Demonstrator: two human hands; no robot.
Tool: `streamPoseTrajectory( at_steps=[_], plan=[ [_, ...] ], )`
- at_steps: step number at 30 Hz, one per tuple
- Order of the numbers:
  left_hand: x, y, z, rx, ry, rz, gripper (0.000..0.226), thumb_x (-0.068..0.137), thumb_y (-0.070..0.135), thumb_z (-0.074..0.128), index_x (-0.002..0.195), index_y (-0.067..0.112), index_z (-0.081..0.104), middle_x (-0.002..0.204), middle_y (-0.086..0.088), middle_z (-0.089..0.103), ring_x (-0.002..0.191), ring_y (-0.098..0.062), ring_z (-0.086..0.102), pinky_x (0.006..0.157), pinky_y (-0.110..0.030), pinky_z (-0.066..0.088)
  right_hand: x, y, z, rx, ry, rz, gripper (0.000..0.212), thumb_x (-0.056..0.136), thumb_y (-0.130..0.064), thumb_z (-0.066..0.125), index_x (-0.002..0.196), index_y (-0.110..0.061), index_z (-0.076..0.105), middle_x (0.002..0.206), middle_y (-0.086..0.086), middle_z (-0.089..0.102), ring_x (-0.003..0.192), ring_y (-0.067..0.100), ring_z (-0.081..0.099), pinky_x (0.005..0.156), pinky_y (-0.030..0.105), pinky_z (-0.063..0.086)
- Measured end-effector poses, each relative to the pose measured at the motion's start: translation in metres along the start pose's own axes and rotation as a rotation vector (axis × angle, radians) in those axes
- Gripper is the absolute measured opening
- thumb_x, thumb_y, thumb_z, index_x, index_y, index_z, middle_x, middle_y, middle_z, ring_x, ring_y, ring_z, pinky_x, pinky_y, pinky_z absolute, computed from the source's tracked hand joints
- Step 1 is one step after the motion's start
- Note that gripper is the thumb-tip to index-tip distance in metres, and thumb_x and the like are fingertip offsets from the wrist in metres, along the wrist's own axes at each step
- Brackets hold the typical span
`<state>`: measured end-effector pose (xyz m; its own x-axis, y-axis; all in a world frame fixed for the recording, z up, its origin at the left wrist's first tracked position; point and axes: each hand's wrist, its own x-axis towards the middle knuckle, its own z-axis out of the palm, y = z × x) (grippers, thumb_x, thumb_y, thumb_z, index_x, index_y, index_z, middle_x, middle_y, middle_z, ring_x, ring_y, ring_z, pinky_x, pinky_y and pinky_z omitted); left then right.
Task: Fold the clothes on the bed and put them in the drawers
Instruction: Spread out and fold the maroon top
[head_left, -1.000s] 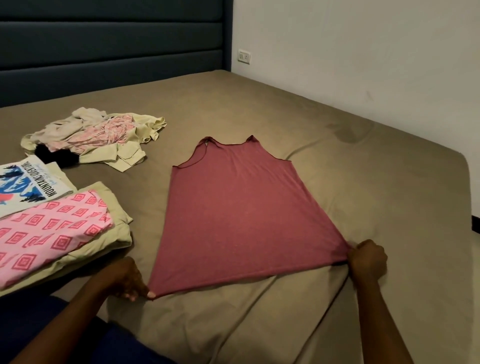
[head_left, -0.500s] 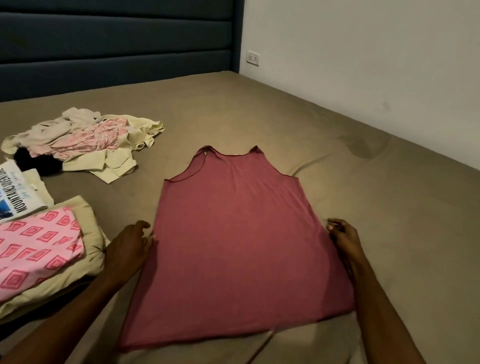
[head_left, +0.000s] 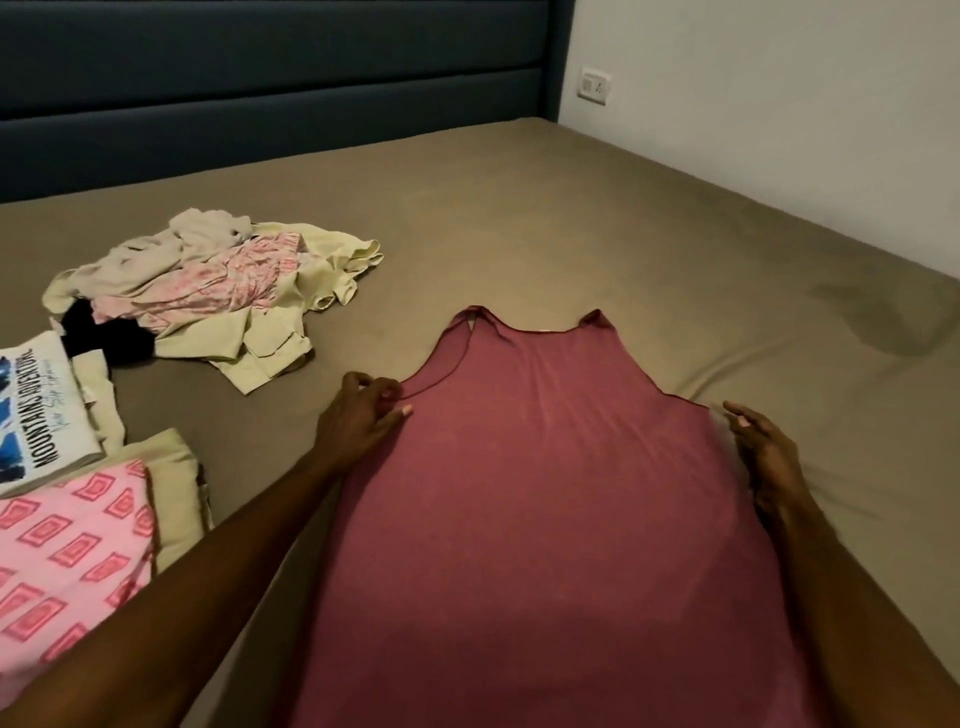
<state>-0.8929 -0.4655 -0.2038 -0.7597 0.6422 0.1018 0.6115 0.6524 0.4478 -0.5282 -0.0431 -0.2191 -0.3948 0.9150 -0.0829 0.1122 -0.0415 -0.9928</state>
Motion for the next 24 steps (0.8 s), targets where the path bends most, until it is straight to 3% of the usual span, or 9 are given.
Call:
streamPoseTrajectory(
  at_steps=[3,6,9,11,14,17,22,24],
  plan=[
    [0.012,-0.006,0.007,-0.143,0.043,-0.024,0.028,0.093,0.058,0.063,0.111,0.038,0.069,0.121,0.003,0.053,0.102,-0.012,0.061,0.083,-0.035,0.054,0.008,0.001,0.001,0.018,-0.028,0.040,0.034,0.096,0.002,0.054,0.127,0.001,0.068,0.125,0.015,0.071,0.110,0.021,0.068,0.087,0.020,0.058],
    [0.015,-0.013,0.014,-0.390,0.095,-0.090,0.016,0.090,0.046,0.073,0.095,0.031,0.074,0.109,0.006,0.062,0.102,-0.011,0.060,0.083,-0.031,0.050,0.013,0.004,-0.004,-0.003,-0.066,0.027,0.036,0.093,0.008,0.052,0.124,0.001,0.069,0.124,0.013,0.071,0.115,0.026,0.066,0.084,0.016,0.058],
    [0.015,-0.016,0.015,-0.554,0.090,-0.143,0.015,0.091,0.037,0.075,0.096,0.023,0.073,0.110,0.005,0.063,0.101,-0.008,0.060,0.082,-0.025,0.048,0.018,-0.001,-0.004,-0.008,-0.093,0.018,0.045,0.097,0.003,0.053,0.138,-0.012,0.064,0.132,0.002,0.066,0.115,0.015,0.063,0.092,0.018,0.054],
    [0.017,-0.022,0.014,-0.599,0.073,-0.150,0.017,0.094,0.038,0.072,0.099,0.021,0.072,0.109,0.004,0.064,0.099,-0.010,0.062,0.084,-0.029,0.050,0.020,-0.003,-0.003,-0.006,-0.097,0.012,0.041,0.098,-0.001,0.054,0.137,-0.012,0.065,0.132,0.000,0.067,0.116,0.013,0.063,0.098,0.023,0.051],
    [0.021,-0.026,0.013,-0.671,0.032,-0.194,0.024,0.096,0.043,0.067,0.097,0.020,0.072,0.102,-0.004,0.068,0.088,-0.016,0.064,0.078,-0.037,0.052,0.017,-0.004,0.000,-0.039,-0.133,0.005,0.031,0.096,-0.001,0.058,0.122,-0.008,0.073,0.121,0.008,0.074,0.117,0.022,0.066,0.094,0.022,0.055],
    [0.023,-0.027,0.012,-0.779,-0.026,-0.238,0.032,0.097,0.045,0.065,0.100,0.013,0.072,0.093,-0.013,0.070,0.077,-0.020,0.062,0.072,-0.039,0.050,0.014,-0.012,0.002,-0.079,-0.165,0.018,0.033,0.096,0.001,0.060,0.124,-0.013,0.073,0.116,0.001,0.076,0.106,0.013,0.070,0.088,0.021,0.057],
    [0.029,-0.033,0.000,-0.600,-0.124,-0.149,0.022,0.102,0.035,0.060,0.098,0.017,0.072,0.095,-0.010,0.068,0.084,-0.021,0.062,0.072,-0.036,0.048,0.022,-0.011,0.009,-0.208,-0.157,-0.021,0.014,0.089,0.003,0.073,0.100,-0.005,0.074,0.088,0.006,0.072,0.077,0.008,0.067,0.077,0.025,0.055],
    [0.035,-0.035,-0.009,-0.515,-0.189,-0.128,0.020,0.102,0.031,0.060,0.094,0.016,0.071,0.094,-0.009,0.069,0.084,-0.025,0.063,0.072,-0.038,0.049,0.025,-0.006,0.011,-0.203,-0.098,-0.006,0.013,0.086,0.005,0.075,0.096,-0.002,0.073,0.078,0.002,0.071,0.069,0.006,0.065,0.071,0.020,0.054]
  ],
)
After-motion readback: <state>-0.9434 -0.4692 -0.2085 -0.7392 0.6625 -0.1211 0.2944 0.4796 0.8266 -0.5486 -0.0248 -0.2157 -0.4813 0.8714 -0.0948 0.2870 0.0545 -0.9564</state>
